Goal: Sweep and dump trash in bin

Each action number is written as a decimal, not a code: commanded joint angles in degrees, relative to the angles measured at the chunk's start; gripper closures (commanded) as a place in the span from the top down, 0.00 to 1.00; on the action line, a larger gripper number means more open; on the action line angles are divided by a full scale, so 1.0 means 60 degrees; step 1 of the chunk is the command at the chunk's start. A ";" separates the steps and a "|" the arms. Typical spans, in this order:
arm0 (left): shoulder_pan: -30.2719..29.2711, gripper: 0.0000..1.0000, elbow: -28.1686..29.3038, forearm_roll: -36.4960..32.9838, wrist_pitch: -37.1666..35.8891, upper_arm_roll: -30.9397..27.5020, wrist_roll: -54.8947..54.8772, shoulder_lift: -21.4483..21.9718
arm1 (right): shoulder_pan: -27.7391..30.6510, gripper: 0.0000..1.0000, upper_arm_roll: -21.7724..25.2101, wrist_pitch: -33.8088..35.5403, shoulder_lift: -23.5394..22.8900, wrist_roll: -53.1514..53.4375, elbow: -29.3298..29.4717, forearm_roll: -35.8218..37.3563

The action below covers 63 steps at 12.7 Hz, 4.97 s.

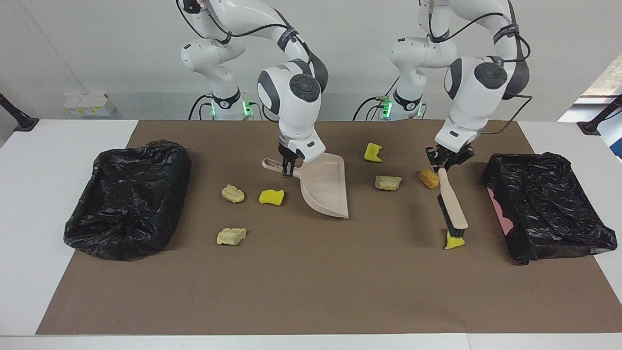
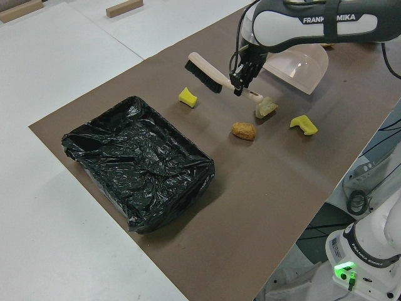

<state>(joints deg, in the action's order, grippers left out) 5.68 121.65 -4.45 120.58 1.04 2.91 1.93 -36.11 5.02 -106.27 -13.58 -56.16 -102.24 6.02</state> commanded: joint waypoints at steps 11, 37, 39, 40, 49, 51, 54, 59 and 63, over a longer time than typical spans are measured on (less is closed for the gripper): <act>0.0104 0.00 0.0609 -0.0313 0.0074 0.0252 -0.2579 -0.1013 | -0.0398 0.00 -0.0017 -0.0643 0.0842 0.0307 -0.1666 0.0213; -0.0375 0.00 0.3731 0.0698 -0.2519 0.0149 0.3484 0.3033 | -0.0295 0.00 -0.0017 -0.2211 0.0813 0.0922 -0.2339 0.0272; -0.0260 0.00 0.4156 0.0698 -0.2213 0.0193 0.3761 0.2916 | -0.0368 0.00 -0.0017 -0.2211 0.0799 0.0922 -0.2339 0.0272; -0.0143 0.00 0.4231 0.0727 -0.1907 0.0222 0.3778 0.2886 | -0.0354 0.00 -0.0017 -0.2196 0.0784 0.0922 -0.2339 0.0272; 0.3474 0.00 0.3121 0.2980 -0.0265 0.0223 0.3734 0.1102 | -0.0383 0.00 -0.0017 -0.2473 0.0623 0.0951 -0.2325 0.0257; 0.4030 0.00 0.2491 0.3275 -0.0058 0.0237 0.3705 0.0705 | -0.0383 0.00 -0.0017 -0.2518 0.0550 0.0951 -0.2296 0.0228; 0.4836 0.00 0.1948 0.3465 -0.0029 0.0252 0.3544 0.0528 | -0.0383 0.00 -0.0017 -0.2679 0.0476 0.1039 -0.2310 0.0228; 0.4825 0.00 0.1215 0.3906 -0.0698 0.0223 0.3543 0.0628 | -0.0354 0.00 -0.0017 -0.2665 0.0476 0.1142 -0.2339 0.0184; 0.3949 0.00 0.1067 0.3790 -0.3476 0.0047 0.4039 0.1888 | -0.0339 0.00 -0.0017 -0.2664 0.0476 0.1142 -0.2339 0.0184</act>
<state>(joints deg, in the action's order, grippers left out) 33.31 127.28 18.06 107.64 1.63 25.95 8.43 -38.22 5.11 -120.26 -10.41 -51.83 -115.58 6.12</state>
